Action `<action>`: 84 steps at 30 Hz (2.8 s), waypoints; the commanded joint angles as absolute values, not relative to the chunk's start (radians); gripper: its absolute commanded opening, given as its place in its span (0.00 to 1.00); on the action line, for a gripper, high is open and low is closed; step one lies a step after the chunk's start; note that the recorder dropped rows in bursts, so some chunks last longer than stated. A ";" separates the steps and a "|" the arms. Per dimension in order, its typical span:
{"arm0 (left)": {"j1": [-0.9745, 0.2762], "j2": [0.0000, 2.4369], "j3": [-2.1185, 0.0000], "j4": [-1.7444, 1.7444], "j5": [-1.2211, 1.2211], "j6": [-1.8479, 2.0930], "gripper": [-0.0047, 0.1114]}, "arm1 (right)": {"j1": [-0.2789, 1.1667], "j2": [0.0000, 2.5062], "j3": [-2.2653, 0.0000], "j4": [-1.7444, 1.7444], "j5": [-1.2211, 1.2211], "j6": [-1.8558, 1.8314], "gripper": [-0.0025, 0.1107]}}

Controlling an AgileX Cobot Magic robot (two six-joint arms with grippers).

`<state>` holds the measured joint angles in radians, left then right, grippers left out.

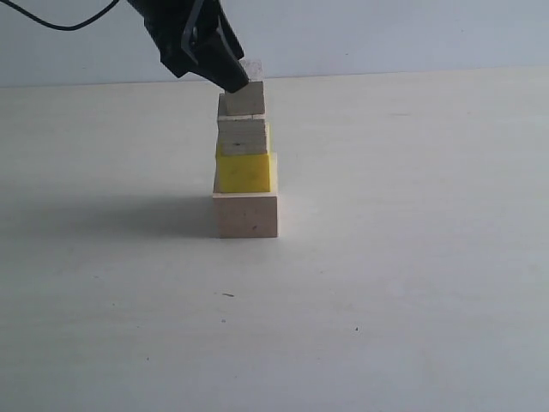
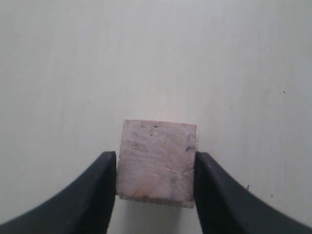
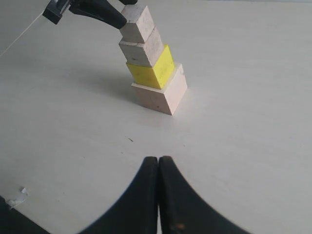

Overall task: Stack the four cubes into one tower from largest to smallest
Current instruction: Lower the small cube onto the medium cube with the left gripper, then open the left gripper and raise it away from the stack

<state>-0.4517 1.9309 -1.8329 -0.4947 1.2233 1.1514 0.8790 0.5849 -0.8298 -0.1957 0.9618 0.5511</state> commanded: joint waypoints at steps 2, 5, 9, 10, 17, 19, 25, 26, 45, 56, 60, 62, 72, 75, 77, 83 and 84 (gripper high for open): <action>-0.455 1.929 -1.841 -0.480 1.221 1.144 0.04 | 0.883 0.579 -0.825 -0.199 0.955 0.544 0.02; -0.455 1.929 -1.841 -0.480 1.221 1.144 0.04 | 0.883 0.579 -0.825 -0.202 0.955 0.544 0.02; -0.455 1.921 -1.841 -0.480 1.221 1.144 0.04 | 0.883 0.579 -0.825 -0.204 0.955 0.544 0.02; -0.455 1.919 -1.841 -0.480 1.221 1.144 0.04 | 0.883 0.579 -0.825 -0.204 0.955 0.544 0.02; -0.455 1.905 -1.841 -0.480 1.221 1.144 0.04 | 0.883 0.579 -0.825 -0.204 0.955 0.544 0.02; -0.455 1.905 -1.841 -0.480 1.221 1.144 0.04 | 0.883 0.579 -0.825 -0.204 0.955 0.544 0.02; -0.455 1.904 -1.832 -0.498 1.221 1.144 0.04 | 0.883 0.579 -0.825 -0.204 0.955 0.544 0.02; -0.455 1.904 -1.827 -0.498 1.221 1.147 0.04 | 0.883 0.579 -0.825 -0.204 0.955 0.544 0.02; -0.455 1.904 -1.800 -0.497 1.221 1.173 0.29 | 0.883 0.579 -0.825 -0.204 0.955 0.544 0.02; -0.455 1.904 -1.800 -0.490 1.221 1.173 0.54 | 0.883 0.579 -0.825 -0.204 0.955 0.542 0.02; -0.455 1.904 -1.800 -0.494 1.221 1.170 0.62 | 0.883 0.579 -0.825 -0.204 0.955 0.542 0.02; -0.455 1.902 -1.800 -0.496 1.221 1.170 0.65 | 0.883 0.579 -0.825 -0.204 0.955 0.542 0.02; -0.448 1.855 -1.800 -0.501 1.221 1.170 0.67 | 0.883 0.579 -0.825 -0.204 0.955 0.542 0.02; -0.448 1.823 -1.800 -0.501 1.221 1.170 0.67 | 0.883 0.579 -0.825 -0.204 0.955 0.542 0.02; -0.448 1.800 -1.800 -0.498 1.221 1.170 0.66 | 0.883 0.579 -0.825 -0.204 0.955 0.542 0.02; -0.448 1.664 -1.800 -0.429 1.221 1.117 0.31 | 0.883 0.579 -0.825 -0.245 0.953 0.541 0.02; -0.448 1.647 -1.800 -0.422 1.221 1.117 0.26 | 0.883 0.579 -0.825 -0.260 0.953 0.541 0.02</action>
